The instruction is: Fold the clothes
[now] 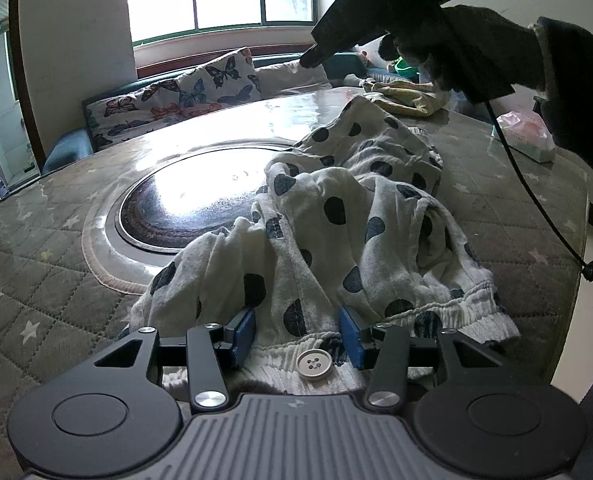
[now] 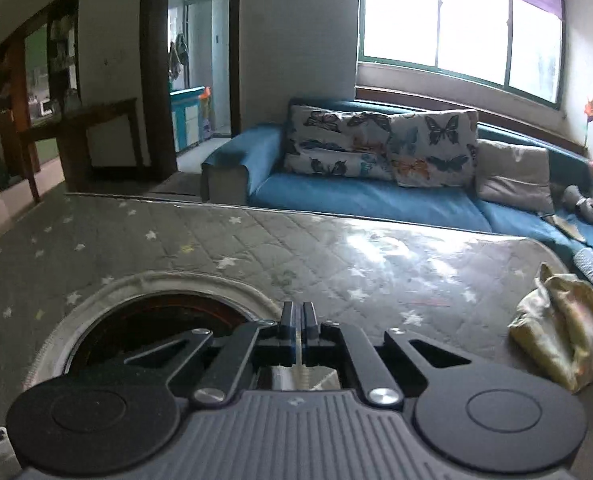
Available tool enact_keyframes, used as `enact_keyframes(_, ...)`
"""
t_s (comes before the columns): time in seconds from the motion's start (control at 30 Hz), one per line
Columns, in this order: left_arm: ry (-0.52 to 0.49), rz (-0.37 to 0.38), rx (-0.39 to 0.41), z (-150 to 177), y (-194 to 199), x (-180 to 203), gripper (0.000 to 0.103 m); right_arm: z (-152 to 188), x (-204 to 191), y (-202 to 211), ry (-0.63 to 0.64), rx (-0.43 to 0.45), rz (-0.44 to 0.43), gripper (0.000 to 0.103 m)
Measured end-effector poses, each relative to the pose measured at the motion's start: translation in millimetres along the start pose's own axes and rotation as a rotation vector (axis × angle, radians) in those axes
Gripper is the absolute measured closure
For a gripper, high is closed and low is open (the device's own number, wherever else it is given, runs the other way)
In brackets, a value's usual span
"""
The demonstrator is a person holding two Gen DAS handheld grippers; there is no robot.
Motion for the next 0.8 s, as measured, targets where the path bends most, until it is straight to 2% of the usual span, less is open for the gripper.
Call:
enact_keyframes(0.07,-0.001,0.002,0.002,-0.4,-0.4,-1.1,0.053,11.0,4.8,-1.8,-0.019,-0.035,-0.002,0.093)
enact_keyframes(0.1,-0.001,0.002,0.003,-0.4,-0.4,-1.3,0.053,16.5,7.2,-2.6,-0.029,-0.053,-0.004,0.076)
enact_keyframes(0.13,0.000,0.003,0.004,-0.3,-0.2,-1.4,0.053,21.9,9.6,-3.5,-0.038,-0.070,-0.005,0.051)
enact_keyframes(0.17,0.000,0.004,0.005,-0.2,-0.1,-1.6,0.053,27.4,12.0,-4.3,-0.048,-0.088,-0.006,0.044)
enact_keyframes(0.2,0.000,0.004,0.006,0.0,0.0,-1.6,0.053,32.9,14.3,-5.2,-0.058,-0.105,-0.007,0.043)
enact_keyframes(0.37,0.000,0.003,0.005,0.2,-0.2,-1.7,0.053,60.3,26.0,-9.0,-0.106,-0.193,-0.013,0.056)
enact_keyframes(0.43,0.000,0.002,0.004,0.1,-0.3,-1.5,0.053,71.2,30.7,-10.5,-0.125,-0.228,-0.016,0.097)
enact_keyframes(0.47,-0.001,0.001,0.004,-0.1,-0.4,-1.3,0.053,75.2,33.0,-11.1,-0.133,-0.241,-0.017,0.097)
enact_keyframes(0.53,-0.001,0.001,0.003,-0.2,-0.7,-1.4,0.053,72.0,34.8,-5.1,-0.124,-0.205,-0.004,0.098)
enact_keyframes(0.8,-0.004,-0.001,0.003,0.4,-1.6,-1.5,0.053,42.4,39.2,75.9,-0.069,0.081,0.070,0.099)
Point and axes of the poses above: each gripper's, at about its wrist camera, not at the fingertips, and y roughly against the way its jaws point, x to its right, z to its underside, the point moved 5 cm from there along -y, roughly the way its jaws point, and after that the axes turned 9 degrees about y, right-handed, at the moved point
